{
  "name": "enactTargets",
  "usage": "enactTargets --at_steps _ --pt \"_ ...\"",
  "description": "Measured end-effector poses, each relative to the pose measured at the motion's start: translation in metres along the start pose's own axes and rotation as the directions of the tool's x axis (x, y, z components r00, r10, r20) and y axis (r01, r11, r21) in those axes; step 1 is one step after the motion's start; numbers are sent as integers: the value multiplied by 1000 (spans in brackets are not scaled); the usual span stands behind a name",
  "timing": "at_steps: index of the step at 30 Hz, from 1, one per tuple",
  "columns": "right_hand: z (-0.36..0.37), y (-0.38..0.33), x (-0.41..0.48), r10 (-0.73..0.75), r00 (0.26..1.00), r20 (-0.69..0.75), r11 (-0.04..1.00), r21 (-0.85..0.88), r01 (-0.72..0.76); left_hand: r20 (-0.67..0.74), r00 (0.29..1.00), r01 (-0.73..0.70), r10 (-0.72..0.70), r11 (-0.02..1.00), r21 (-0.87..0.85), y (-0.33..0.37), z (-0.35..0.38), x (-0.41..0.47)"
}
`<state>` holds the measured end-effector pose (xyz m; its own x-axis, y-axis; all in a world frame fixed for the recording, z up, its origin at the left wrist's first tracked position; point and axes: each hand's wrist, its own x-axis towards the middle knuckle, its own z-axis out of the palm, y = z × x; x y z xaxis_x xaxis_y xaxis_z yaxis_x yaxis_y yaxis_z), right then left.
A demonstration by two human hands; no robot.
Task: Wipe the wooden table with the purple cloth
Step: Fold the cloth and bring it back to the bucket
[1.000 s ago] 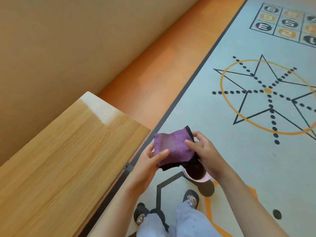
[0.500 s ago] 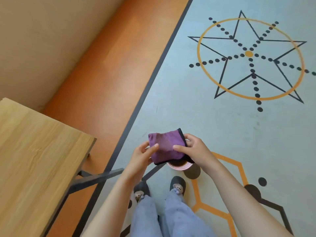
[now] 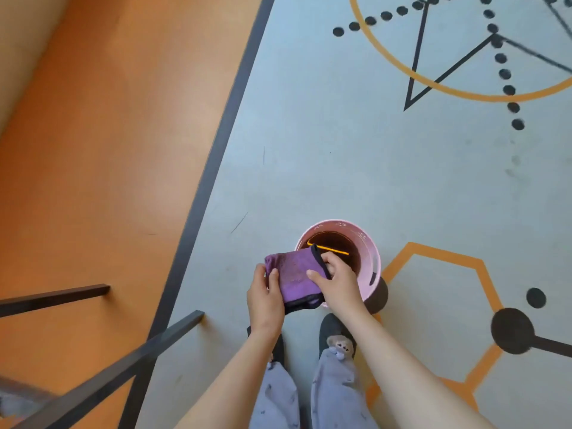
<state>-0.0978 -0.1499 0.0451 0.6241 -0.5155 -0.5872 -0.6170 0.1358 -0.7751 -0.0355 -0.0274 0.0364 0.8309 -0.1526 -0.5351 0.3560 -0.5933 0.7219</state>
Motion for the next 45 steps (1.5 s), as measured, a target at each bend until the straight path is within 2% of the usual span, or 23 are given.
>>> enactTargets --at_steps 4,12,16,20,22,25,28,32,36,39,42,45 --pt "23 56 42 5 1000 -8 999 34 -5 -38 999 -36 38 998 53 -48 31 36" --pt "35 129 101 102 994 -34 982 162 -95 38 999 19 -18 998 -51 -103 85 80" --pt "46 137 111 172 984 42 957 229 -177 92 995 57 -42 985 -163 -110 94 85" --pt "40 139 104 325 926 191 876 310 -370 149 968 236 -201 930 -282 -115 82 82" --pt "34 140 96 377 893 245 830 340 -443 210 948 293 -240 915 -277 -118 74 75" --pt "31 139 83 381 873 305 782 397 -480 242 940 300 -241 921 -247 -122 65 66" --pt "33 136 80 351 897 269 848 315 -427 217 949 275 -229 937 -214 -127 66 63" --pt "45 142 90 323 931 171 921 171 -351 312 924 266 -223 959 -102 -127 80 70" --pt "44 138 96 255 960 113 967 -30 -254 329 900 336 -287 936 -103 -123 78 76" --pt "32 128 90 197 971 133 969 -174 -173 261 908 355 -328 933 -62 -124 67 73" --pt "17 111 77 234 963 130 953 -229 -201 174 928 332 -330 943 23 -108 48 61" --pt "3 87 60 286 947 145 935 -261 -242 146 949 266 -279 959 100 -82 30 47"
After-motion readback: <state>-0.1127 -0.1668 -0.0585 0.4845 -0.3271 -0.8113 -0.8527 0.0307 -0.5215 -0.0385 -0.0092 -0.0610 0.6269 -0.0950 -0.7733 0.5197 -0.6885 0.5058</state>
